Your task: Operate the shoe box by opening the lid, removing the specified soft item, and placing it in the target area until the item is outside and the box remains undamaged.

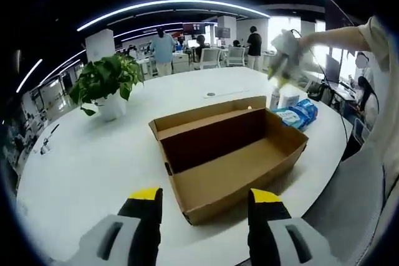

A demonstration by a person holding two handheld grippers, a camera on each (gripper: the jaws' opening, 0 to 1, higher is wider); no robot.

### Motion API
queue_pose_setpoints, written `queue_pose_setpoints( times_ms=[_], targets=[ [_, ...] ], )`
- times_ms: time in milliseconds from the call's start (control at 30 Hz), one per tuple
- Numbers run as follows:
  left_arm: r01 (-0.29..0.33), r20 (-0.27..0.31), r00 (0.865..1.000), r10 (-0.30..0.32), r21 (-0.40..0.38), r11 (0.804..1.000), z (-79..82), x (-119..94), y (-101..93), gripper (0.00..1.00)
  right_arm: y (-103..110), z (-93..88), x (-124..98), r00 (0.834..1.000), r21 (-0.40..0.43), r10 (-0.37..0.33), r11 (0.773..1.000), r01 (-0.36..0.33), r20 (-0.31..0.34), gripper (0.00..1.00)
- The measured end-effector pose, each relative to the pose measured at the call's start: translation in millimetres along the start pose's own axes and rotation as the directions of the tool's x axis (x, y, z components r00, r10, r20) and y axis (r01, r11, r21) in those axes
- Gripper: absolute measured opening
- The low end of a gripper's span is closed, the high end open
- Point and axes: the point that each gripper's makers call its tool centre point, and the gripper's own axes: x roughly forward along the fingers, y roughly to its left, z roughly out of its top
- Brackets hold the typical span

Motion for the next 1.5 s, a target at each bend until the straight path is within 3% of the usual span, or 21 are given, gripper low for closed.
queue_pose_setpoints(
  times_ms=[133, 267, 533, 833, 933, 1033, 1167, 1333, 1500],
  targets=[
    [-0.039, -0.031, 0.999, 0.037, -0.047, 0.998, -10.0, 4, 8.0, 0.48, 9, 7.2, -2, 1.000, 0.039, 0.008, 0.999, -0.009, 0.017, 0.31],
    [-0.064, -0.028, 0.998, 0.061, -0.119, 0.991, -11.8, 6, 14.7, 0.37, 12, 17.0, -3, 0.999, 0.101, 0.001, 0.995, -0.006, 0.052, 0.30],
    [-0.104, -0.053, 0.994, 0.095, -0.213, 0.972, -17.0, 12, 27.2, 0.24, 6, 35.7, 2, 0.991, 0.293, -0.022, 0.956, -0.017, 0.129, 0.29],
    [-0.130, -0.106, 0.989, 0.106, -0.251, 0.959, -28.3, 22, 34.8, 0.13, 1, 48.0, 15, 0.986, 0.416, -0.033, 0.909, -0.038, 0.164, 0.29],
    [-0.128, -0.117, 0.988, 0.100, -0.262, 0.957, -31.7, 27, 35.6, 0.10, -2, 52.1, 23, 0.985, 0.460, -0.039, 0.887, -0.044, 0.170, 0.28],
    [-0.139, -0.142, 0.984, 0.104, -0.264, 0.955, -37.0, 31, 36.4, 0.07, -5, 55.8, 32, 0.984, 0.523, -0.045, 0.851, -0.053, 0.174, 0.28],
    [-0.143, -0.140, 0.984, 0.107, -0.278, 0.950, -37.3, 31, 36.3, 0.06, -11, 58.3, 44, 0.983, 0.559, -0.045, 0.827, -0.063, 0.177, 0.26],
    [-0.149, -0.152, 0.983, 0.105, -0.315, 0.937, -40.8, 31, 36.1, 0.05, -13, 65.3, 59, 0.981, 0.628, -0.048, 0.774, -0.083, 0.189, 0.24],
    [-0.153, -0.160, 0.982, 0.104, -0.337, 0.929, -41.6, 30, 34.5, 0.04, -14, 74.1, 74, 0.978, 0.670, -0.046, 0.735, -0.106, 0.205, 0.21]
  ],
)
